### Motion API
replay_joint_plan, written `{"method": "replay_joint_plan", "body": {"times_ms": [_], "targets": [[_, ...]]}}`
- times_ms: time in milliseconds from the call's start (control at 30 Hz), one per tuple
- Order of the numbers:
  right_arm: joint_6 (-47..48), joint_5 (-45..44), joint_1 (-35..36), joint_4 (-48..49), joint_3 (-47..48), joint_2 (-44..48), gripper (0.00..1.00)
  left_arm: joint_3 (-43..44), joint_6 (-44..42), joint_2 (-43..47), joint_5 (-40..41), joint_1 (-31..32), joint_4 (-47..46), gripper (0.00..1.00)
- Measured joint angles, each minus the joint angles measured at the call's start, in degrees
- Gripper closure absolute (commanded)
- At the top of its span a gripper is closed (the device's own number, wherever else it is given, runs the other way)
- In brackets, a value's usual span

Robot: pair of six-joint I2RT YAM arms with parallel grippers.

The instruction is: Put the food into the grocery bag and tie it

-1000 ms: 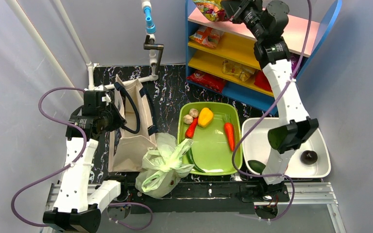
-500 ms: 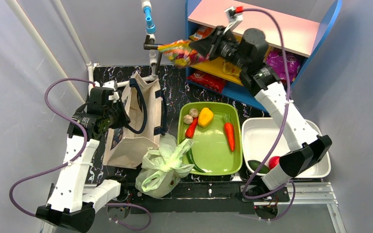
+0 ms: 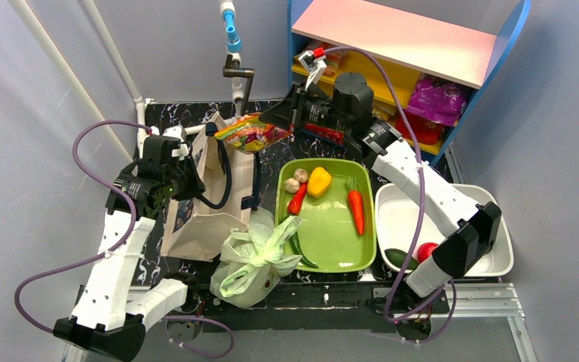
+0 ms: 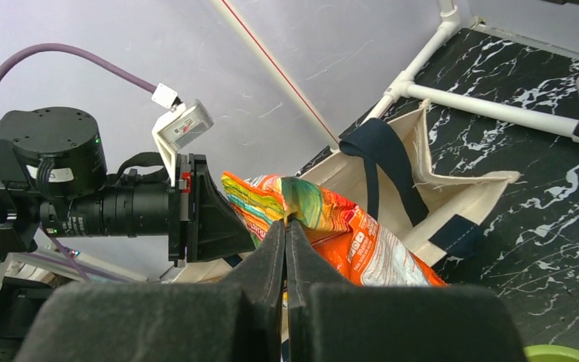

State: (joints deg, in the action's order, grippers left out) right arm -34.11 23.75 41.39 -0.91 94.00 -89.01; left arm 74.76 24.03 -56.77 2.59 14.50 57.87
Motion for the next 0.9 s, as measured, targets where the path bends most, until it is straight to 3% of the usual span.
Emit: {"method": "replay_joint_plan", "body": {"times_ms": [467, 767, 900], "targets": [[2.25, 5.01, 2.45, 0.26, 8.28, -14.4, 0.99, -0.04, -0.07, 2.03, 0.07, 0.76, 0.37, 1.0], [5.77, 8.07, 2.73, 0.48, 10.08, -16.41, 0.99, -0.13, -1.14, 2.36, 1.6, 1.9, 0.5, 1.0], [8.04, 10.86, 2.73, 2.64, 6.38, -16.02, 0.99, -0.13, -1.36, 2.36, 2.25, 2.34, 0.5, 1.0]]}}
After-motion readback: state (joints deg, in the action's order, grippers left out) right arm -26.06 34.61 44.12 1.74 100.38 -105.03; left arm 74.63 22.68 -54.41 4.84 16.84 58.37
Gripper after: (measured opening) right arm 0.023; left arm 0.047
